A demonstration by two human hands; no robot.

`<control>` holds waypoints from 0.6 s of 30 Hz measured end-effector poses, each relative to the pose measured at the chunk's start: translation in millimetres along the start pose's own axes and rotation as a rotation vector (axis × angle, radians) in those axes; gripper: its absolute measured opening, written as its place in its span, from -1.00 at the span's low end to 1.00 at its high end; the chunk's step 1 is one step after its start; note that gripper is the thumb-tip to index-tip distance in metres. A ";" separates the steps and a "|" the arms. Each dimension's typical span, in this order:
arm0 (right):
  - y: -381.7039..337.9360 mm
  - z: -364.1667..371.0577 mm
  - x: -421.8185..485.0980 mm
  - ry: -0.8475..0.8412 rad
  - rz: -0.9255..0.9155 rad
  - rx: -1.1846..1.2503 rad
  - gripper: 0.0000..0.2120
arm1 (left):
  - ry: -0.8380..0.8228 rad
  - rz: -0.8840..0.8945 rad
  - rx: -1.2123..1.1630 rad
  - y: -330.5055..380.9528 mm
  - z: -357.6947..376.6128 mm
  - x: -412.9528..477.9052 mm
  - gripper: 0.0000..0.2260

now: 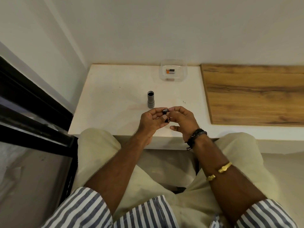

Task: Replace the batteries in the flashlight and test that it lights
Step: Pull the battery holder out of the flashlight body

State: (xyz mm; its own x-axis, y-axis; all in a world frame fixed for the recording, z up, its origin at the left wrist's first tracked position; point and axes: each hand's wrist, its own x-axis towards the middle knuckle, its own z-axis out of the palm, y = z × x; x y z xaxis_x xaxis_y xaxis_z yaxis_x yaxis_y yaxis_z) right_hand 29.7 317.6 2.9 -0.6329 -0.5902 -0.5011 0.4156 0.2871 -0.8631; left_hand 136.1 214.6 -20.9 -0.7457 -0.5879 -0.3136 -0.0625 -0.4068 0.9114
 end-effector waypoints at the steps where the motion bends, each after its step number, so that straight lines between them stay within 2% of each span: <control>1: -0.2 -0.5 -0.2 -0.011 0.008 0.014 -0.83 | 0.002 0.002 0.015 -0.4 0.0 0.3 -0.78; 10: -1.8 -2.8 0.2 -0.066 0.109 0.188 -0.86 | -0.016 0.079 0.179 -3.7 -0.7 1.8 -0.76; 18: -4.8 1.8 -1.5 -0.037 0.164 0.314 -0.77 | -0.017 0.178 0.299 -8.0 1.5 2.5 -0.74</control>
State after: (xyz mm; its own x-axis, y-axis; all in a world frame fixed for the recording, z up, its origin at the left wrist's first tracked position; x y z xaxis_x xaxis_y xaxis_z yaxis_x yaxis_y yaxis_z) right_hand 29.9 315.8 7.9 -0.5194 -0.5837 -0.6241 0.6941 0.1378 -0.7065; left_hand 133.8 217.5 -28.6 -0.7730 -0.6186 -0.1407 -0.1202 -0.0750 0.9899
